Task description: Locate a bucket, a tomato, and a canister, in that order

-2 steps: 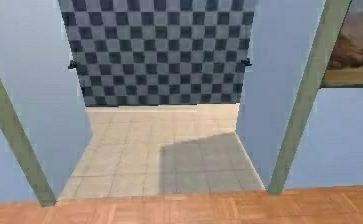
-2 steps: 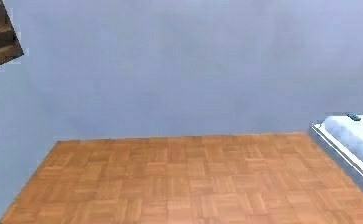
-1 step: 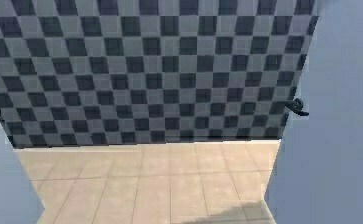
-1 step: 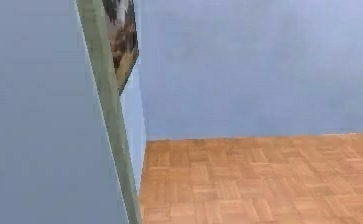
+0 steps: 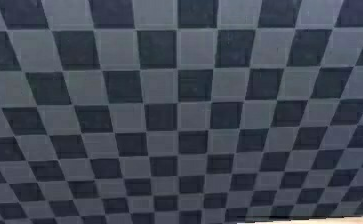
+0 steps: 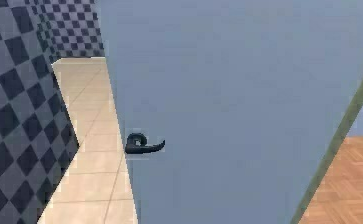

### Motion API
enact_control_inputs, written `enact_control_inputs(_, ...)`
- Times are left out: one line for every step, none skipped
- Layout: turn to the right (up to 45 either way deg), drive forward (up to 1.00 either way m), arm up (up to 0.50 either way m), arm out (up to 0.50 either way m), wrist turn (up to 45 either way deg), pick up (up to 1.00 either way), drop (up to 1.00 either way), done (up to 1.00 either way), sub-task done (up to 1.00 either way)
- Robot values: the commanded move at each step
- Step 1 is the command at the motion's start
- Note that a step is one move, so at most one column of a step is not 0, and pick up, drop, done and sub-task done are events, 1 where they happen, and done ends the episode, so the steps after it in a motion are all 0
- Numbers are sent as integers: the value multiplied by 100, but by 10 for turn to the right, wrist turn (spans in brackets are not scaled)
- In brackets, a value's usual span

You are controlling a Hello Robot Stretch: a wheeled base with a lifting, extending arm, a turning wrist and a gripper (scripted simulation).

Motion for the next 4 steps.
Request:
enact_control_inputs(0, 40, 0, 0, 0, 0, 0, 0, 0)
enact_control_inputs(450, 0, 0, 0, 0, 0, 0, 0, 0)
enact_control_inputs(60, 0, 0, 0, 0, 0, 0, 0, 0)
enact_control_inputs(0, 55, 0, 0, 0, 0, 0, 0, 0)
